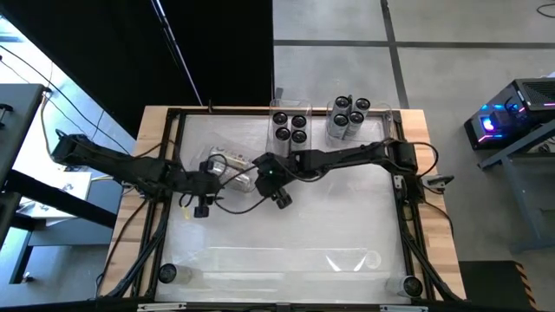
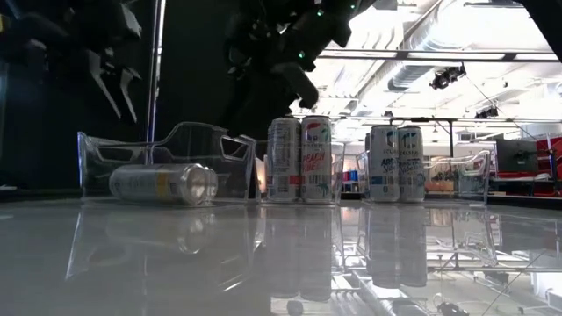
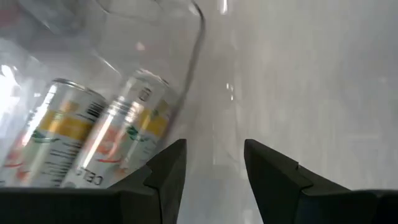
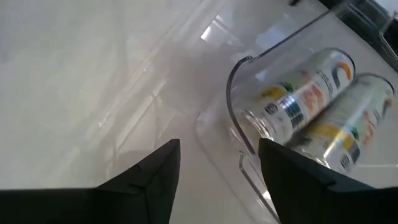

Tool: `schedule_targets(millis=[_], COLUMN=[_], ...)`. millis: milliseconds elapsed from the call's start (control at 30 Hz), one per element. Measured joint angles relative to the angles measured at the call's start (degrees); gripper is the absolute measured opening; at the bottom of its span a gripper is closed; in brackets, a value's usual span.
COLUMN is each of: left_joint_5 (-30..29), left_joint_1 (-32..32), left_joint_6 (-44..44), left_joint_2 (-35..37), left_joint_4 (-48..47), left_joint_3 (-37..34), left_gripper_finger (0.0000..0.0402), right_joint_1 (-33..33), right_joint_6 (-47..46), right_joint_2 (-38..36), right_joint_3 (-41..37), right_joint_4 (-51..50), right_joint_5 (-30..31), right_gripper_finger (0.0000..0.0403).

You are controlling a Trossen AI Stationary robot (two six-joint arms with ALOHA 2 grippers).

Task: Sort soda cans
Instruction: Move the top left transparent bin to the center of the table

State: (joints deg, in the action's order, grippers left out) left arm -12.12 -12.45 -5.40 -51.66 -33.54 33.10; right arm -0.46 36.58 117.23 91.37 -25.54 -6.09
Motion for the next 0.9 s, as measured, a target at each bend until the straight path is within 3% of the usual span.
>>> schedule_targets(millis=[333,533,700,800,900], left_joint_5=[-1.96,-11.01,-11.96,-12.21,-14.14], left_joint_1=[0.02,0.05,0.04,0.04,0.04], left_joint_6=[-0.75,-8.02,-15.82,-19.69,-24.18], left_joint_2=[10.63,14.89,15.81,15.73,15.63], left_joint_4=[3.68,2.77,-0.22,-4.98,-10.27], left_joint_3=[0.00,0.00,0.00,0.00,0.00], left_gripper_finger=[0.0157,0.0156,0.0156,0.0156,0.0156], right_joint_1=[3.47,7.15,10.08,10.57,9.79], right_joint_6=[-11.62,-17.69,-20.02,-20.90,-24.78], right_joint_2=[-0.01,0.11,-0.13,-0.44,-0.69], right_joint_3=[-0.26,-0.37,-0.37,1.66,5.36], right_joint_4=[4.77,8.61,13.03,12.44,9.41], right_joint_5=[-2.23,-8.51,-11.25,-8.56,0.88], right_gripper_finger=[0.0206,0.0206,0.0206,0.0206,0.0206])
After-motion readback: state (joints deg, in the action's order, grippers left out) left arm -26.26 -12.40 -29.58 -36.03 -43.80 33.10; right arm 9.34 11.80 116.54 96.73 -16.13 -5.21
